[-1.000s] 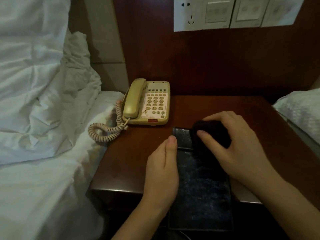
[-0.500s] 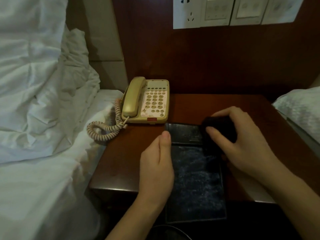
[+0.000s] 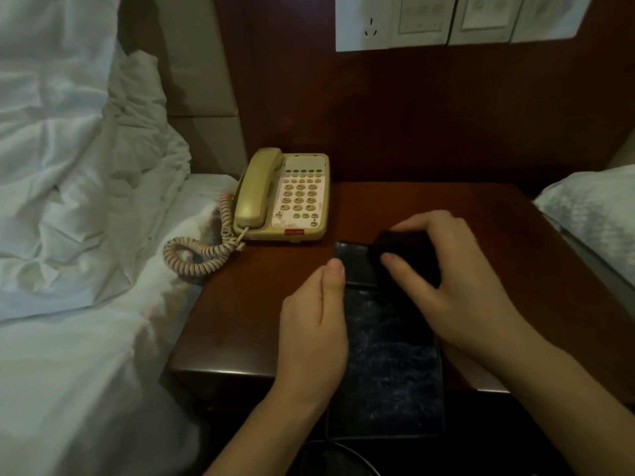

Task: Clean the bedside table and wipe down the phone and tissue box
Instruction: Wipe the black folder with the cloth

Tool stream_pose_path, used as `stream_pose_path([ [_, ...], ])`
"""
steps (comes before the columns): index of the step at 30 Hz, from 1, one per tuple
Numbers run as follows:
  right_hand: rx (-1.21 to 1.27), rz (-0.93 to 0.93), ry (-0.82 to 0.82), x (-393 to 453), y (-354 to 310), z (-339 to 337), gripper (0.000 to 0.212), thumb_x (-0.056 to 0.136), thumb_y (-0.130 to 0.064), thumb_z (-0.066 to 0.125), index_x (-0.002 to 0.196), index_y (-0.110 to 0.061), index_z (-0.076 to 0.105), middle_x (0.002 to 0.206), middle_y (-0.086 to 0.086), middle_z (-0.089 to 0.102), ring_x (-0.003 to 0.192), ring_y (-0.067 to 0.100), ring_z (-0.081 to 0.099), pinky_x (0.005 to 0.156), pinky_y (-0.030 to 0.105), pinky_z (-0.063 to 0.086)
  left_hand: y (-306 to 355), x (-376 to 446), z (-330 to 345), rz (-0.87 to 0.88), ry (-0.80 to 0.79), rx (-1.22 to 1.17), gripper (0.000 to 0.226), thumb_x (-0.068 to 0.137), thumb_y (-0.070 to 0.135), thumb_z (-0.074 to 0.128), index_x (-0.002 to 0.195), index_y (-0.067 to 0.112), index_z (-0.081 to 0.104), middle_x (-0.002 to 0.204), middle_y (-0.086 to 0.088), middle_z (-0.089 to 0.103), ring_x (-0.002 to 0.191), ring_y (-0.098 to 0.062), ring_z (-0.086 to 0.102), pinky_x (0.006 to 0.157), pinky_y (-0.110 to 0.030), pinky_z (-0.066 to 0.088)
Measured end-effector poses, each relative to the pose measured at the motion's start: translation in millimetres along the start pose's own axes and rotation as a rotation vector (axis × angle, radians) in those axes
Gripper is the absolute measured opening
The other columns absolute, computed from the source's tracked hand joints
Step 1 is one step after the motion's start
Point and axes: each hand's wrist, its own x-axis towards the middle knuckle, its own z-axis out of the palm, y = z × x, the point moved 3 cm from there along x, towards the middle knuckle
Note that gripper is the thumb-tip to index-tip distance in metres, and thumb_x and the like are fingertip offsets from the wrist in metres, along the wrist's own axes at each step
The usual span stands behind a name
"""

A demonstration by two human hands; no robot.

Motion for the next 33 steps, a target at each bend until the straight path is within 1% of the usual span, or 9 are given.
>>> stream_pose_path([
  [6, 0.021, -0.006, -0.014, 5, -4, -1, 0.027, 0.087, -0.046, 0.056, 0.111, -0.035, 0.051, 0.102, -0.024, 0.049, 0.099, 0.003, 0.047, 0.082, 0.024, 0.045, -5, 0, -2, -0.038, 0.005, -0.063, 0.047, 0.107, 0.031, 0.04, 0.067, 0.012, 0.054, 0.059, 0.005, 0.05, 0.058, -0.002, 0.046, 0.054, -0.015, 0.035],
  [10, 0.134, 0.149, 0.012, 1, 15, -9, 0.03, 0.087, -0.048, 0.058, 0.113, -0.035, 0.052, 0.107, -0.018, 0.055, 0.1, 0.004, 0.056, 0.081, 0.039, 0.055, -5, 1, -6, -0.048, 0.017, -0.095, 0.051, 0.106, 0.036, 0.04, 0.078, -0.001, 0.062, 0.072, -0.014, 0.061, 0.065, -0.022, 0.057, 0.057, -0.025, 0.042],
  [15, 0.348, 0.322, 0.1, -8, 20, -11, 0.028, 0.086, -0.046, 0.065, 0.112, -0.039, 0.056, 0.107, -0.021, 0.058, 0.097, -0.004, 0.058, 0.069, 0.02, 0.055, -3, 0, 0, -0.035, 0.022, -0.102, 0.051, 0.105, 0.036, 0.04, 0.074, -0.001, 0.057, 0.064, -0.008, 0.053, 0.059, -0.007, 0.047, 0.055, -0.017, 0.037],
  [19, 0.391, 0.383, 0.235, -19, 20, -15, 0.025, 0.088, -0.043, 0.065, 0.111, -0.038, 0.057, 0.104, -0.022, 0.059, 0.096, -0.002, 0.059, 0.072, 0.022, 0.052, -3, -1, 2, -0.074, 0.032, -0.11, 0.05, 0.105, 0.035, 0.04, 0.068, 0.005, 0.054, 0.058, 0.005, 0.05, 0.057, -0.004, 0.045, 0.053, -0.016, 0.036],
  [24, 0.472, 0.42, 0.217, -26, 17, -10, 0.025, 0.088, -0.042, 0.065, 0.109, -0.043, 0.053, 0.102, -0.029, 0.058, 0.093, -0.008, 0.06, 0.069, 0.022, 0.054, -10, 4, -1, -0.125, 0.039, -0.148, 0.054, 0.105, 0.042, 0.038, 0.094, -0.003, 0.066, 0.088, -0.021, 0.067, 0.084, -0.034, 0.063, 0.074, -0.044, 0.051],
  [26, 0.578, 0.499, 0.148, -25, 20, -7, 0.026, 0.086, -0.039, 0.068, 0.108, -0.043, 0.055, 0.104, -0.019, 0.06, 0.089, -0.005, 0.063, 0.066, 0.021, 0.055, -12, 5, -1, -0.145, 0.026, -0.143, 0.04, 0.106, 0.039, 0.04, 0.111, 0.011, 0.068, 0.1, -0.004, 0.072, 0.094, -0.017, 0.067, 0.083, -0.035, 0.054],
  [29, 0.688, 0.579, 0.158, -22, 25, -10, 0.026, 0.084, -0.031, 0.072, 0.107, -0.038, 0.062, 0.106, -0.011, 0.062, 0.087, 0.008, 0.068, 0.067, 0.024, 0.056, -10, 7, 1, -0.171, -0.126, -0.11, 0.037, 0.103, 0.041, 0.045, 0.14, 0.042, 0.044, 0.121, 0.035, 0.061, 0.113, 0.018, 0.054, 0.095, -0.011, 0.048],
  [31, 0.716, 0.578, 0.183, -21, 27, -15, 0.025, 0.084, -0.026, 0.073, 0.106, -0.035, 0.064, 0.105, -0.008, 0.064, 0.082, 0.006, 0.069, 0.06, 0.018, 0.055, -7, 12, 1, -0.142, -0.246, -0.102, 0.047, 0.101, 0.037, 0.052, 0.144, 0.047, 0.035, 0.117, 0.049, 0.056, 0.113, 0.022, 0.053, 0.091, -0.006, 0.046],
  [33, 0.741, 0.573, 0.185, -20, 29, -19, 0.027, 0.08, -0.024, 0.075, 0.104, -0.033, 0.066, 0.103, -0.006, 0.066, 0.079, 0.006, 0.07, 0.057, 0.016, 0.054, -4, 18, -7, -0.12, -0.312, -0.082, 0.052, 0.095, 0.034, 0.061, 0.142, 0.042, 0.039, 0.116, 0.044, 0.061, 0.111, 0.017, 0.059, 0.091, -0.011, 0.05],
])
